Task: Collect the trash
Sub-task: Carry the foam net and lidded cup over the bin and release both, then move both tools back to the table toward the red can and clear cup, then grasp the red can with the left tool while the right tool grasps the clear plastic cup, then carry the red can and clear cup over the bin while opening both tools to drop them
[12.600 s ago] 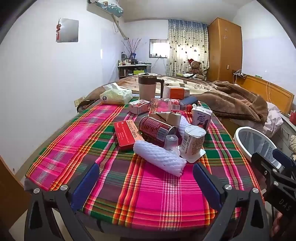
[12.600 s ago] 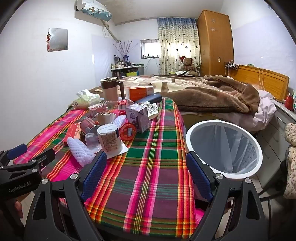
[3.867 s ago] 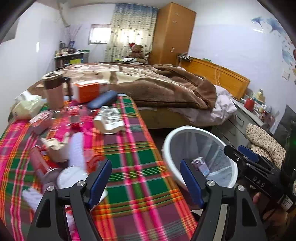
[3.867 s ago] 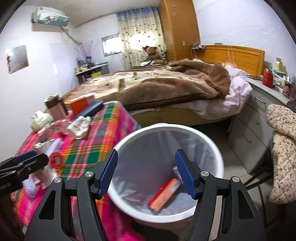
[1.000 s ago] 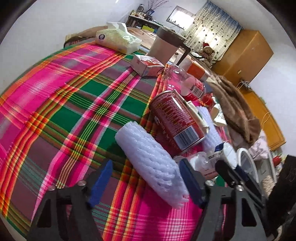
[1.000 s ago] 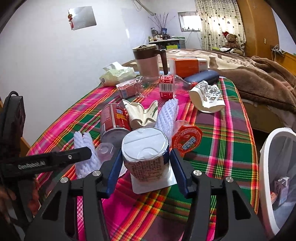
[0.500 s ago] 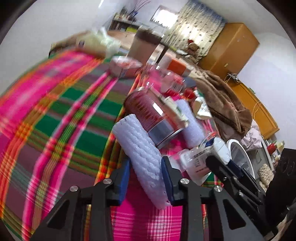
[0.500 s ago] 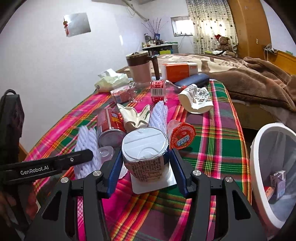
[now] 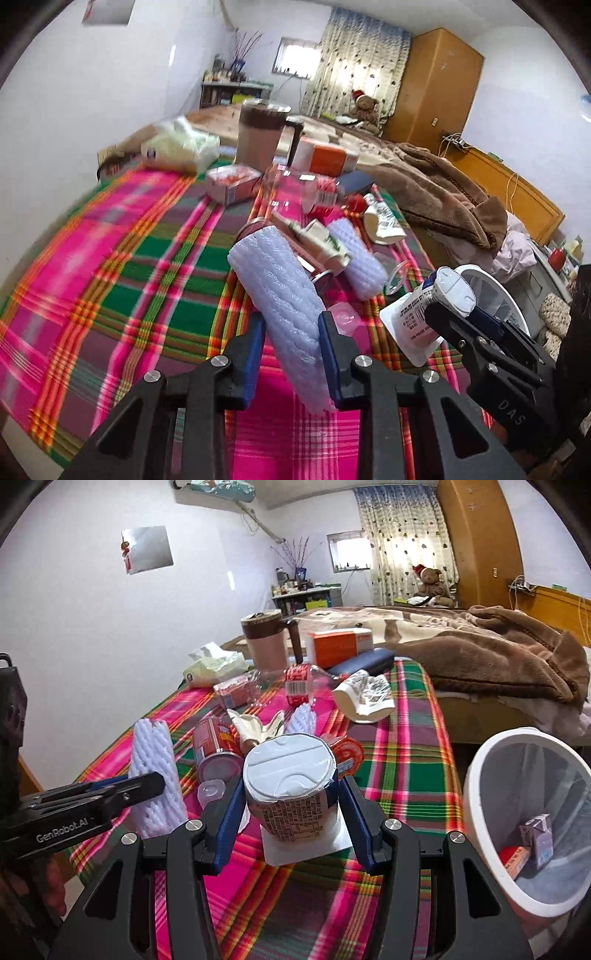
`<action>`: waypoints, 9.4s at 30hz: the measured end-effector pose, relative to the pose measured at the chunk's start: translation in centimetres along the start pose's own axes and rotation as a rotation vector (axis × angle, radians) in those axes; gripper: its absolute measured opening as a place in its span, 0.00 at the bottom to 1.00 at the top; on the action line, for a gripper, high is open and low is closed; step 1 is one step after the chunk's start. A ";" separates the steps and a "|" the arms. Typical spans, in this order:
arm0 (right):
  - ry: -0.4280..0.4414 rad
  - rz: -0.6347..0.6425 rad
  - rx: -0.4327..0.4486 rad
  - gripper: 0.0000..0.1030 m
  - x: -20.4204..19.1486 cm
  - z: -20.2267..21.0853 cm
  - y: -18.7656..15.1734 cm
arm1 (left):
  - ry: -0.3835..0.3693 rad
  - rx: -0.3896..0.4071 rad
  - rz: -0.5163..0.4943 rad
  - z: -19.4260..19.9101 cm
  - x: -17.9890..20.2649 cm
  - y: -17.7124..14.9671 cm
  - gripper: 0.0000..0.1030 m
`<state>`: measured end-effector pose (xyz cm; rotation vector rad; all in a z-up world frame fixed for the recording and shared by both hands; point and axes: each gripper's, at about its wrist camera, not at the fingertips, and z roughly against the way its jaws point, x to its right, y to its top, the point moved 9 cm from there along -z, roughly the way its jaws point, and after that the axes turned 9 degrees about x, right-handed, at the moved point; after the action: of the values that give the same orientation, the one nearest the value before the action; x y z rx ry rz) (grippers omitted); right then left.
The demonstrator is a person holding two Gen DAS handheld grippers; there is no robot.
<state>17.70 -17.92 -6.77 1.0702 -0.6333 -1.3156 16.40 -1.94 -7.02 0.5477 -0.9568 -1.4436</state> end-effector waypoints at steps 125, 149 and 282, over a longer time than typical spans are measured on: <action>-0.109 -0.017 -0.086 0.71 1.0 -0.1 -1.6 | -0.067 -0.097 -0.045 -6.6 -2.3 3.8 0.69; -0.026 0.087 -0.214 0.71 -4.9 -4.2 -4.3 | -0.072 -0.270 -0.083 -12.3 -5.0 2.4 0.71; -0.495 -0.242 -0.089 0.31 25.4 7.1 -0.8 | -0.454 -0.216 -0.427 -10.0 30.7 -3.2 0.52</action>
<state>16.13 -44.13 -9.42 0.7644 -0.8172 -1.8283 18.70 -34.25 -8.52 0.2728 -1.0551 -2.0879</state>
